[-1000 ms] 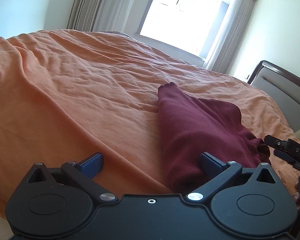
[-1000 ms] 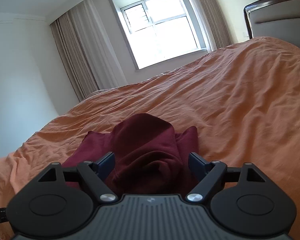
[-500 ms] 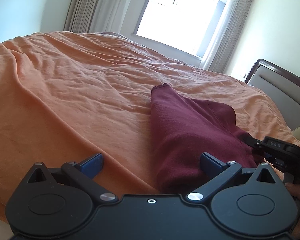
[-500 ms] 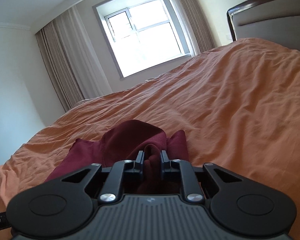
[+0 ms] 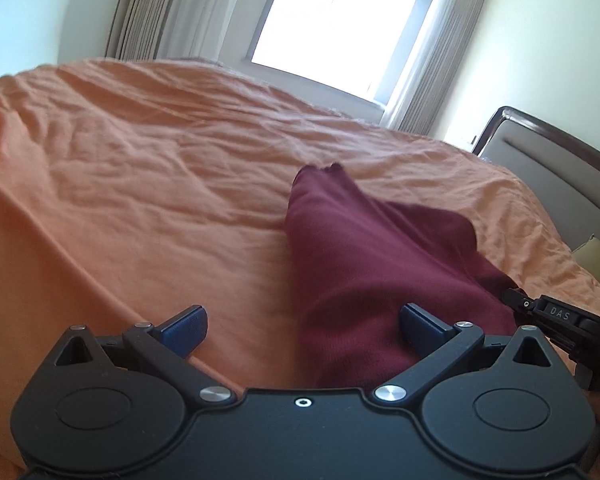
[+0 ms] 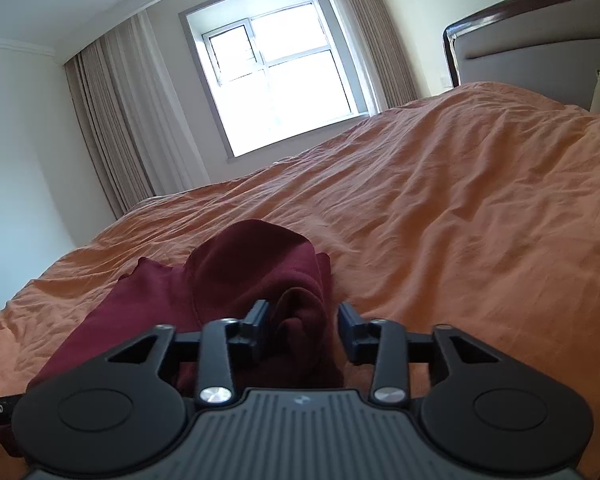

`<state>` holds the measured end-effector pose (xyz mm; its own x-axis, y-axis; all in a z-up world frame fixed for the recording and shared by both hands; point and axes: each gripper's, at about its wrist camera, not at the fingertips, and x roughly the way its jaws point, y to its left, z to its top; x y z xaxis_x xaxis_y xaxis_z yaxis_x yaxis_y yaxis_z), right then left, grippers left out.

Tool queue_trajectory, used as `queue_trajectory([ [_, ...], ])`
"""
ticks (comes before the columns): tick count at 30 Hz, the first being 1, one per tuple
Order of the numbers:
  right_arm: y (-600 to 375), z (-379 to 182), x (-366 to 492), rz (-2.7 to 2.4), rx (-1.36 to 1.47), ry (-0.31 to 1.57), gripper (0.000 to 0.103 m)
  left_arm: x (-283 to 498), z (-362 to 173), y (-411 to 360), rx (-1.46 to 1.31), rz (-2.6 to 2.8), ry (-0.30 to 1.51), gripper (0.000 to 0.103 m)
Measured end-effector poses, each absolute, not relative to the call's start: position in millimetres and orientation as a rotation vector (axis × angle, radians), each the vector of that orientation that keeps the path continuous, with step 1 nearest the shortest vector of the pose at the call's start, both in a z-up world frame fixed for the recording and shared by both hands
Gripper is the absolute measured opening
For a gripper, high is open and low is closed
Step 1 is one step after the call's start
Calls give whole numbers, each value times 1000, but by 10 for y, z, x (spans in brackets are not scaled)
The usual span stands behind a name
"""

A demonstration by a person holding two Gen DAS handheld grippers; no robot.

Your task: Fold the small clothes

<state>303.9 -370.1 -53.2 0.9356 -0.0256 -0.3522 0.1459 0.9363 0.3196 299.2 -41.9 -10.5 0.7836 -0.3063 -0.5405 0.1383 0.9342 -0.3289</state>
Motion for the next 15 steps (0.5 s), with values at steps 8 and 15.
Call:
queue_trajectory([
  [8,-3447,-565,2339,57,145,236,92,2964,-138,-371,-298,-224,636,102],
  [15,-3050,-701,2142,201,-23,261,75,2936,-45,-389,-277,-203,637,102],
])
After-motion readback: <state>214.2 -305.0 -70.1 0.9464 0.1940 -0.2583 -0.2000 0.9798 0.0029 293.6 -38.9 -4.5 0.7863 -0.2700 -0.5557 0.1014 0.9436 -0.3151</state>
